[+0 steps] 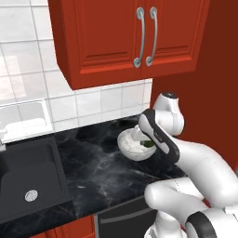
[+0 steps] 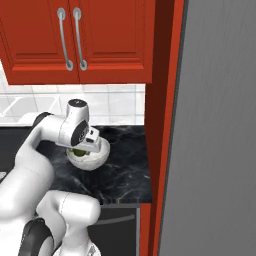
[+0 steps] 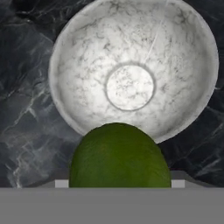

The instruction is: Take the fish, mushroom, and lime from the freezer and place them in the bowl on the counter.

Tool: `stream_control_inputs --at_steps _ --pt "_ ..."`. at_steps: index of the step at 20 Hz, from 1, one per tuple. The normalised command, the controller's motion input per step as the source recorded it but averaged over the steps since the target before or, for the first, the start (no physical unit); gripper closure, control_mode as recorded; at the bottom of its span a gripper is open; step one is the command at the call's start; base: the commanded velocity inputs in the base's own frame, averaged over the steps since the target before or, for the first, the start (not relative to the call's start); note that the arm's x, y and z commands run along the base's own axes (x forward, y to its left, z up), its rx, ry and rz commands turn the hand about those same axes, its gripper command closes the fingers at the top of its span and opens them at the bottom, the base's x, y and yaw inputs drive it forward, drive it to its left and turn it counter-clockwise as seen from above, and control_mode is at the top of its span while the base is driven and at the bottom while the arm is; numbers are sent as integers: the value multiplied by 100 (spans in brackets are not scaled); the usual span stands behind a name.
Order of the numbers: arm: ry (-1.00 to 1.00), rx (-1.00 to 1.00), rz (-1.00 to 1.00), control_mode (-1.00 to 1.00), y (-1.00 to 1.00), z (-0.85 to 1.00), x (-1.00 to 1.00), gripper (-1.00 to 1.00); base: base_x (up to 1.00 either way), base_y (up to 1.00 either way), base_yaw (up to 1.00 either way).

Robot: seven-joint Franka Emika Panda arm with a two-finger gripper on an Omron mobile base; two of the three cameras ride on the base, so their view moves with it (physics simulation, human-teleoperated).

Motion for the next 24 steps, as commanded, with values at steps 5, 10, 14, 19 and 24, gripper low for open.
stream_control_inputs --at_steps 5,10,14,19,24 --pt "2 -2 0 -100 4 -23 32 100 0 0 0" --pt "1 -2 0 -100 6 -24 32 100 0 0 0" --pt "2 -2 0 -100 4 -30 23 100 0 0 0" --pt "0 -1 0 -100 0 -35 15 100 0 0 0" --pt "1 0 0 -100 0 -24 13 100 0 0 0"
